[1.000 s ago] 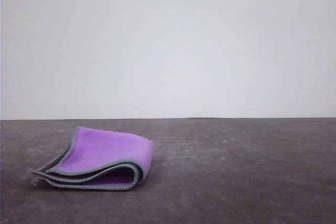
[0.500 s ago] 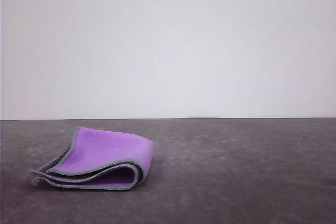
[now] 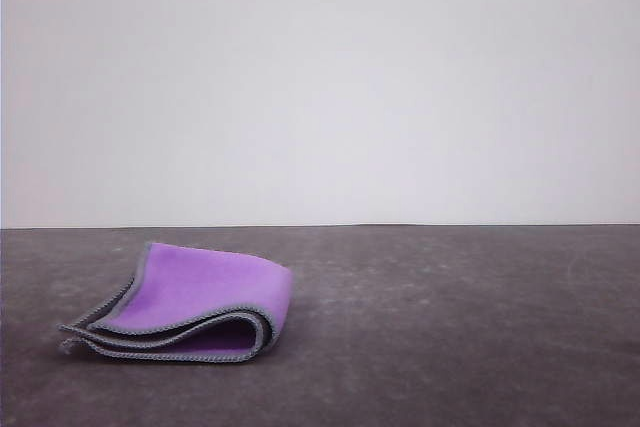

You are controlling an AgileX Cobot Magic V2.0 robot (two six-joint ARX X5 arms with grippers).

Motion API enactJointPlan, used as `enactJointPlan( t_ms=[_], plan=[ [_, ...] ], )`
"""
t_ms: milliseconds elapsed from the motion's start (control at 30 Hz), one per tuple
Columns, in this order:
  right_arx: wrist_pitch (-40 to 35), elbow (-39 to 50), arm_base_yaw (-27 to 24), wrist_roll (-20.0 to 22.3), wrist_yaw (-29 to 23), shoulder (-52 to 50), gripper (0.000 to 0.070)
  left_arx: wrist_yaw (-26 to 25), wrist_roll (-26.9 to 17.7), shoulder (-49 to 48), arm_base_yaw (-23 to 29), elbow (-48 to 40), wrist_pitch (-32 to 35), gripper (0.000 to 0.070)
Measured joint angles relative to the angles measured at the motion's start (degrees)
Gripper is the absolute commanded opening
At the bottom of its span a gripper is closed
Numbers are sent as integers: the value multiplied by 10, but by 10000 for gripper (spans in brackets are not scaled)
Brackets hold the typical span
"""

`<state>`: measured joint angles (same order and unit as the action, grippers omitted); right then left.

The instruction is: Fold clothes

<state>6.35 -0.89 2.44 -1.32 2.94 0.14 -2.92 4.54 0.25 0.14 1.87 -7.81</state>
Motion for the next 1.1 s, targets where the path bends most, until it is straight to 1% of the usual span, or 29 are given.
enactJointPlan(
  t_ms=[1100],
  plan=[
    [0,0,0,0,0,0,14,0,0,0,0,0,0,0]
  ],
)
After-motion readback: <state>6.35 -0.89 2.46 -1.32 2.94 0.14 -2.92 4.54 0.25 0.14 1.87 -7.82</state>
